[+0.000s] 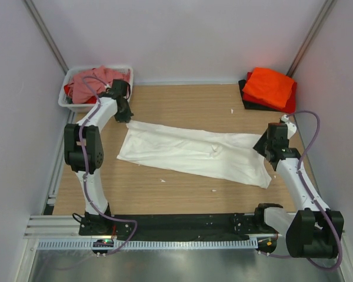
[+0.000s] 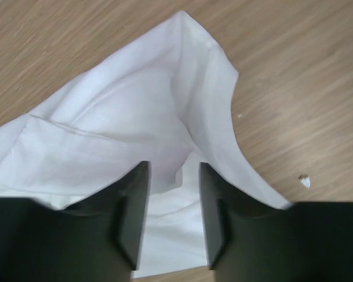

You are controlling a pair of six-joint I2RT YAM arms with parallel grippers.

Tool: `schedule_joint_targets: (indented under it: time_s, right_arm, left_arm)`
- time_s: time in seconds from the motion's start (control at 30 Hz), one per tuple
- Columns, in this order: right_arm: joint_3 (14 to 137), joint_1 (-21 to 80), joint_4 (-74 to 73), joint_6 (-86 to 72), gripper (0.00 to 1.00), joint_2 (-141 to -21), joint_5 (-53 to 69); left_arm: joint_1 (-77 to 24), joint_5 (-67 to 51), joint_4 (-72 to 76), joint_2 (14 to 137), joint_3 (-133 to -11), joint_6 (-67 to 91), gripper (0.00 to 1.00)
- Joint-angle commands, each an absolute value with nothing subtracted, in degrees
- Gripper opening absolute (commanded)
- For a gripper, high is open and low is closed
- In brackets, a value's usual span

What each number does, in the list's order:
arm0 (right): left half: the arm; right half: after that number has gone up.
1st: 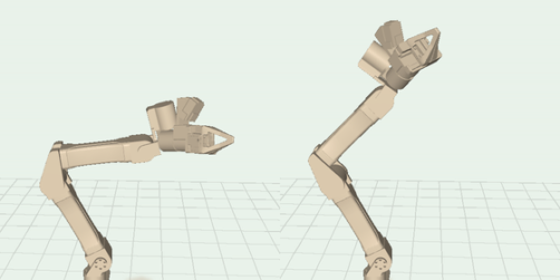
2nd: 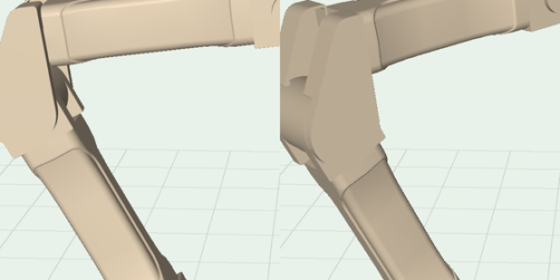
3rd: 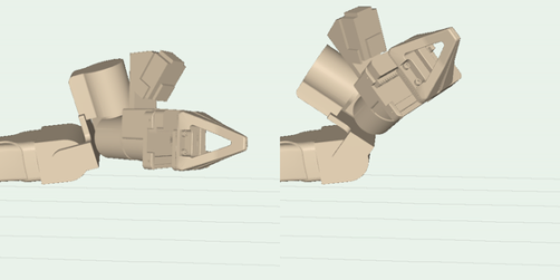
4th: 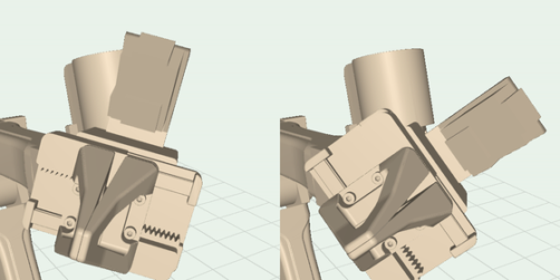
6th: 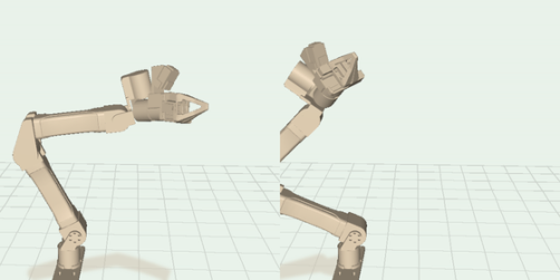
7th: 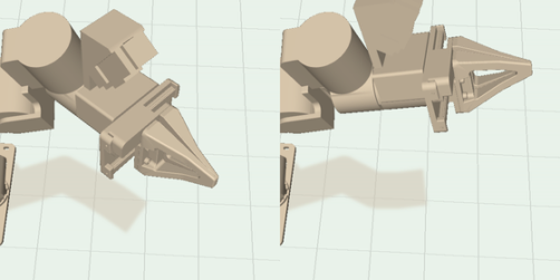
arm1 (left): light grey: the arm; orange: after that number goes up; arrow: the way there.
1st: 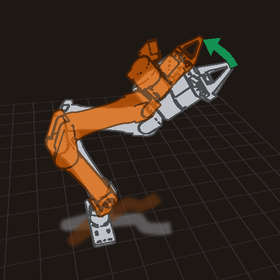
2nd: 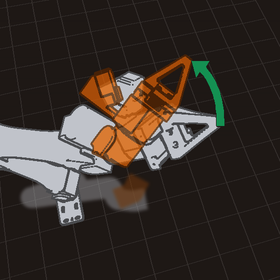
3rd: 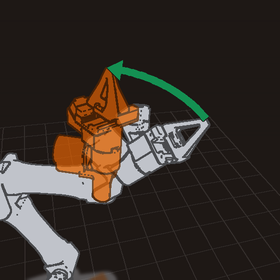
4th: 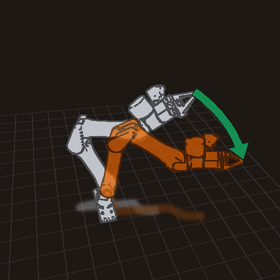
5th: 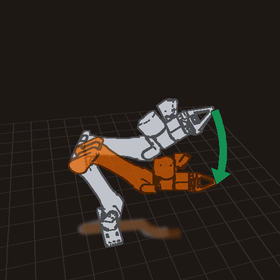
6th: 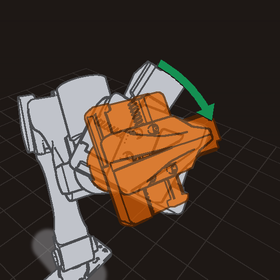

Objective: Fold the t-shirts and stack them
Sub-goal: Fold the tshirt

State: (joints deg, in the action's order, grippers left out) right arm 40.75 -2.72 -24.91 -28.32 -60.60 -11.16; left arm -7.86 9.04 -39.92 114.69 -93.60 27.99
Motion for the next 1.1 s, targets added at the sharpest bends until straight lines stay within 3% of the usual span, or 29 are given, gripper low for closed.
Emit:
schedule_joint_targets:
  time_s: [0.0, 0.03, 0.07, 0.1, 0.17, 0.2, 0.37, 0.53, 0.83, 1.07]
  right_arm:
    - [39.0, -2.7, -26.1, -33.8, 0.62, -60.0, -17.1]
    - [39.3, -2.7, -27.7, -35.1, 0.75, -61.0, -18.4]
    - [39.8, -2.7, -28.2, -35.4, 0.80, -61.3, -19.1]
    - [40.2, -2.7, -28.8, -35.7, 0.82, -61.6, -19.6]
    - [40.9, -2.7, -29.7, -35.8, 0.85, -61.0, -20.7]
    - [41.0, -2.7, -30.0, -35.9, 0.85, -60.5, -20.6]
    - [38.2, -2.3, -26.9, -36.9, 0.85, -57.0, -12.2]
    - [37.2, 2.0, -23.6, -39.8, 0.85, -61.6, -5.5]
    - [45.5, 8.0, -21.4, -39.0, 0.86, -84.3, -4.1]
    - [61.9, 8.2, -24.1, -34.5, 0.86, -103.5, -3.4]
  left_arm:
    - [-7.6, 12.2, -44.4, 111.6, -94.1, 26.7, 0.12]
    - [-7.6, 13.4, -45.1, 111.4, -94.2, 26.6, 0.19]
    - [-7.6, 14.2, -45.8, 110.8, -94.3, 26.7, 0.26]
    - [-7.6, 15.1, -46.7, 109.8, -94.5, 27.1, 0.42]
    - [-7.6, 15.7, -47.2, 107.6, -94.3, 27.9, 0.55]
    - [-7.7, 15.8, -47.2, 106.8, -94.2, 28.2, 0.57]
    - [-10.1, 17.5, -45.8, 105.6, -94.1, 28.9, 0.57]
    - [-14.3, 13.9, -44.1, 111.5, -96.1, 29.3, 0.52]
    - [-20.5, 14.2, -45.2, 118.5, -95.7, 33.4, 0.46]
    - [-21.4, 14.6, -45.5, 117.5, -84.1, 38.3, 0.42]
